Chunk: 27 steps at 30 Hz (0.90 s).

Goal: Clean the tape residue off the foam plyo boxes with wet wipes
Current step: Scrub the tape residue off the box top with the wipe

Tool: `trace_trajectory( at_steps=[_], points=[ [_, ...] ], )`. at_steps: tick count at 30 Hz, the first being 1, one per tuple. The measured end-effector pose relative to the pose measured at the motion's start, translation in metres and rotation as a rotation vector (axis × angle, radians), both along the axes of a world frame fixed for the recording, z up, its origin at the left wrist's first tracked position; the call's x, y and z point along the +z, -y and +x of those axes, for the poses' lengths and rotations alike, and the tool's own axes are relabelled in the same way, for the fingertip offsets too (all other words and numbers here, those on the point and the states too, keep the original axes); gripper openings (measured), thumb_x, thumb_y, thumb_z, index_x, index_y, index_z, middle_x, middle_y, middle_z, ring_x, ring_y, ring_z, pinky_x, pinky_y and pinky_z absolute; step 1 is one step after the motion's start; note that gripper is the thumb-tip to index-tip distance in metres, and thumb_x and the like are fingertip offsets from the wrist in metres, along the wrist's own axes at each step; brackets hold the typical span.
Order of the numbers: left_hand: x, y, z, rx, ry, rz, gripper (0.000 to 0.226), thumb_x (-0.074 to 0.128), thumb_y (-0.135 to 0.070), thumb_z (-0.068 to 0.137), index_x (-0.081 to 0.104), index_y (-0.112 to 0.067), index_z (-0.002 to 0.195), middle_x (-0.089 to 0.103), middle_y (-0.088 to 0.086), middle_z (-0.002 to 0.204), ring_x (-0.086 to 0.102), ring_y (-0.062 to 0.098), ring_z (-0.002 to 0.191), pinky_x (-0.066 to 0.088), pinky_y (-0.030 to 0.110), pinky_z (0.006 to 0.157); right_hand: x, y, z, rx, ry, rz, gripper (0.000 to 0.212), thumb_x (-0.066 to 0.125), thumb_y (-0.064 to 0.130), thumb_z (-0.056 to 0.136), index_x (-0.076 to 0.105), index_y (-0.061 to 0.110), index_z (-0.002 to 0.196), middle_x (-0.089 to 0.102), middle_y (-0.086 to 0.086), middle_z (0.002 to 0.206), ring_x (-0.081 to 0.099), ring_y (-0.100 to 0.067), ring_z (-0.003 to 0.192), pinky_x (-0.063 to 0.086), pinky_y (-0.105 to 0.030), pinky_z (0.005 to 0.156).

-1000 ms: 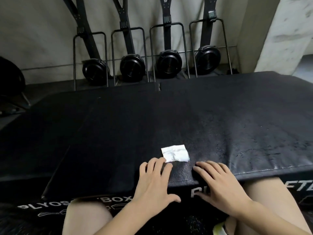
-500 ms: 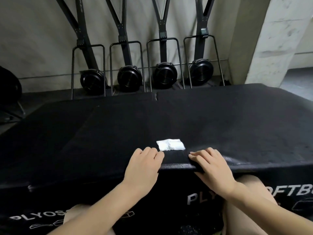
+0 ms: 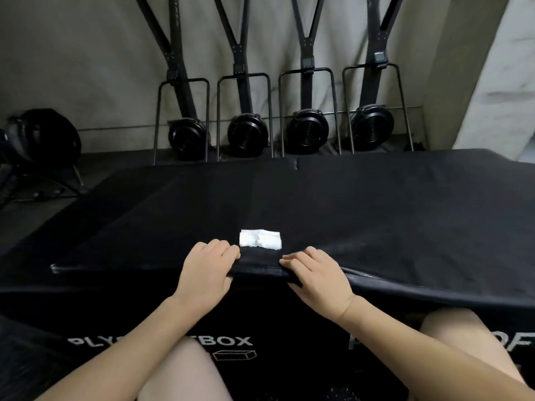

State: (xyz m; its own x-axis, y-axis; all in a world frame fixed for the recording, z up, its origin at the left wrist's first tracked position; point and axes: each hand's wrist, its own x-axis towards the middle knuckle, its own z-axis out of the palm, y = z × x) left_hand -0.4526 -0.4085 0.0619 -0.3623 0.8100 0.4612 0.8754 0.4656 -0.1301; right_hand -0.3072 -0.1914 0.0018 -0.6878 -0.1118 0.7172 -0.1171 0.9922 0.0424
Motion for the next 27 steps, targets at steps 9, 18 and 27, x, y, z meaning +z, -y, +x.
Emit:
trace_trajectory(
  at_steps=[9, 18, 27],
  points=[
    [-0.044, 0.058, 0.011, 0.067, 0.135, -0.034, 0.046, 0.084, -0.008, 0.044, 0.067, -0.021, 0.084, 0.055, -0.011, 0.074, 0.052, 0.014, 0.066, 0.040, 0.027, 0.060, -0.036, 0.048, 0.006, 0.070, 0.079, -0.025, 0.051, 0.088, 0.025, 0.064, 0.071, 0.011, 0.110, 0.069, 0.003, 0.112, 0.060, -0.021, 0.085, 0.054, -0.029, 0.069],
    [-0.057, 0.067, 0.020, 0.030, 0.246, -0.030, 0.049, 0.060, -0.071, 0.078, 0.068, -0.025, 0.093, 0.060, -0.015, 0.085, 0.056, 0.008, 0.079, 0.046, 0.027, 0.070, -0.022, 0.060, 0.013, 0.007, 0.279, -0.029, 0.043, 0.056, 0.066, 0.090, 0.069, 0.026, 0.098, 0.064, 0.013, 0.101, 0.056, -0.014, 0.084, 0.047, -0.032, 0.075],
    [-0.039, 0.005, -0.019, 0.142, 0.433, 0.035, 0.026, 0.053, -0.037, 0.100, 0.061, -0.032, 0.124, 0.060, -0.019, 0.118, 0.045, 0.007, 0.118, 0.036, 0.029, 0.099, -0.008, 0.045, -0.081, -0.063, 0.419, -0.293, 0.027, 0.063, 0.040, 0.095, 0.069, 0.026, 0.118, 0.062, 0.007, 0.113, 0.055, -0.021, 0.095, 0.047, -0.037, 0.083]
  ],
)
